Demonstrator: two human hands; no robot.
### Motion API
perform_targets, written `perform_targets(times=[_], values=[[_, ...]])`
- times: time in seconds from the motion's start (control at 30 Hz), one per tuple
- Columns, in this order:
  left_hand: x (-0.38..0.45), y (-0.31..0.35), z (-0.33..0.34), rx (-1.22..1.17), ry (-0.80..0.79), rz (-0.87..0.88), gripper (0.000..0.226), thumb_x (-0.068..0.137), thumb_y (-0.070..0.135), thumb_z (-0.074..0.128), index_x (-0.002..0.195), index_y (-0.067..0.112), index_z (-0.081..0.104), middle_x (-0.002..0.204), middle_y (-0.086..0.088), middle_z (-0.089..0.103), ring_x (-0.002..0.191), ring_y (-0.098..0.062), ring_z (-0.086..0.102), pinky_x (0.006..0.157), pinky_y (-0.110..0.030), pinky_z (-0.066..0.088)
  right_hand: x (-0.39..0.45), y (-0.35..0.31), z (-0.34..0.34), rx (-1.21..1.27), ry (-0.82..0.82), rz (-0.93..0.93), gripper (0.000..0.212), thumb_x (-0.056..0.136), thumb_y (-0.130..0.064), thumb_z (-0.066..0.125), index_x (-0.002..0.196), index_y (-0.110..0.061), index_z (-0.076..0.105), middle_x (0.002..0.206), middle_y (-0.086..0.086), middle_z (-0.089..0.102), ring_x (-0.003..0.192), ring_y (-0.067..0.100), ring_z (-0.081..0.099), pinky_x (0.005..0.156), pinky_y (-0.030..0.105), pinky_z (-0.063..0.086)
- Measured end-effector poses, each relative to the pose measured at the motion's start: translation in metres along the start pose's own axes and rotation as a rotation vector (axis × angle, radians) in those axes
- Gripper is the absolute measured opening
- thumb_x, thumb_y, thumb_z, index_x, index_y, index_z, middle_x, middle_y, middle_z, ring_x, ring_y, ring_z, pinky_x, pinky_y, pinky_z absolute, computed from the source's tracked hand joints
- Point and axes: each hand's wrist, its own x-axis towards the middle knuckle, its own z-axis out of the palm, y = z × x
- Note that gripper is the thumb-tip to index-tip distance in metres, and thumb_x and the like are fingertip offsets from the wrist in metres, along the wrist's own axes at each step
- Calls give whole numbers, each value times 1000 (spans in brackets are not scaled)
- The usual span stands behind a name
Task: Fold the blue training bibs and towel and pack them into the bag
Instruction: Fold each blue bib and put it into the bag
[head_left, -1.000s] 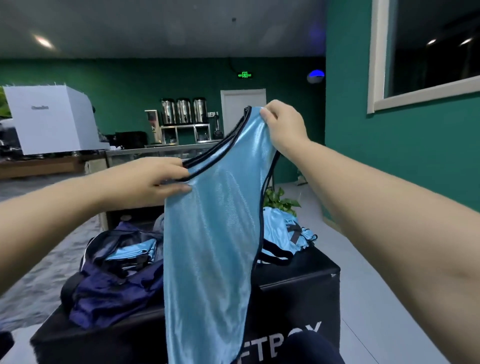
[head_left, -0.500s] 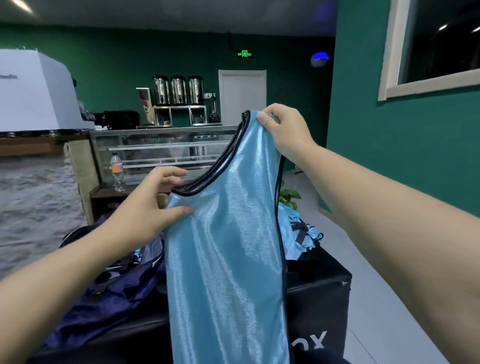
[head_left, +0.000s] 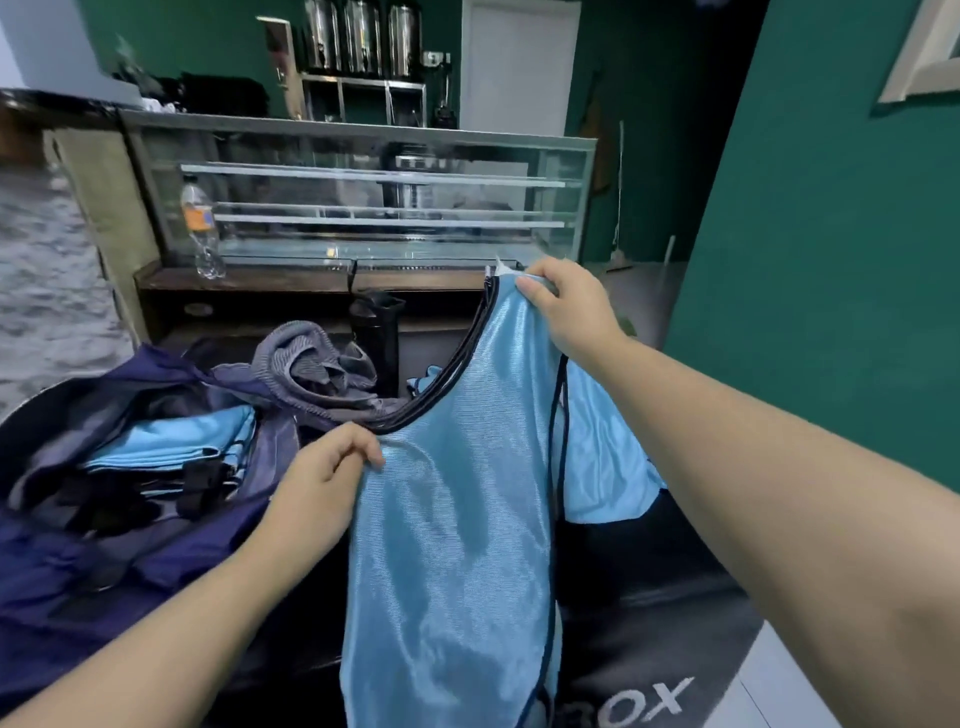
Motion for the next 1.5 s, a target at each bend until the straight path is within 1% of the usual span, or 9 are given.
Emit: perform_targets(times=[0.13, 0.27, 0.43, 0.57, 0.67, 0.8, 1.0, 1.23, 1.5], values=[[26, -22, 12, -53, 98, -83, 32, 93, 0, 49, 88, 25, 68, 72, 6, 64, 46, 0, 46, 45, -10, 34, 29, 23, 29, 35, -53, 18, 22, 98, -22, 52, 91, -4, 62, 85, -9, 54, 91, 8, 46, 74, 23, 33], [49, -52, 26, -78, 107, -84, 20, 85, 12, 69, 97, 28, 65, 105, 3, 66, 93, -8, 60, 88, -26, 47, 52, 52, 55, 41, -86, 55, 18, 98, -25, 53, 87, -12, 60, 91, 3, 57, 83, 17, 53, 73, 29, 38], [73, -92, 46, 13, 114, -108, 40, 90, -1, 56, 81, 36, 66, 94, 21, 65, 83, 8, 60, 70, 1, 37, 64, 94, 90, -19, -120, 111, 17, 99, -26, 51, 91, -15, 61, 99, 6, 56, 91, 21, 53, 76, 30, 36], [78, -132, 56, 14, 58, -256, 54, 90, -8, 46, 77, 40, 68, 73, 25, 66, 62, 2, 59, 56, -10, 42, 61, 120, 116, -125, -186, 136, 19, 99, -25, 50, 90, -12, 60, 92, -1, 52, 90, 18, 50, 75, 29, 34], [74, -154, 57, 14, 44, -264, 51, 91, -6, 48, 84, 40, 69, 83, 11, 71, 75, -12, 60, 66, -20, 46, 56, 133, 133, -145, -166, 179, 22, 96, -30, 56, 76, -21, 54, 74, -8, 47, 78, 16, 48, 70, 30, 35], [76, -156, 55, -113, 74, -337, 30, 93, 3, 53, 105, 23, 71, 98, 18, 68, 82, 8, 61, 70, -1, 43, 53, 136, 141, -95, -95, 225, 24, 90, -34, 64, 72, -19, 58, 67, -12, 51, 64, 6, 47, 61, 28, 36], [75, -152, 60, -34, 66, -307, 23, 88, 3, 61, 90, 24, 71, 69, 8, 60, 42, -1, 42, 42, -9, 29, 36, 100, 121, 22, -97, 155, 27, 87, -30, 69, 63, -26, 55, 61, -15, 51, 50, -6, 44, 51, 12, 31], [79, -155, 63, 66, 31, -316, 37, 89, -6, 46, 107, 13, 71, 84, 3, 65, 57, -10, 48, 44, -9, 34, -48, 83, 100, 94, -168, -20, 11, 84, -31, 71, 77, -23, 69, 67, 3, 56, 63, 6, 44, 63, 14, 34], [81, -162, 61, 12, 0, -358, 35, 91, -1, 47, 116, 13, 68, 79, 16, 61, 79, -16, 51, 59, -21, 36, -137, 108, 117, -212, -562, -298, 30, 85, -47, 50, 99, -30, 70, 79, -17, 55, 80, -3, 38, 79, 17, 29]])
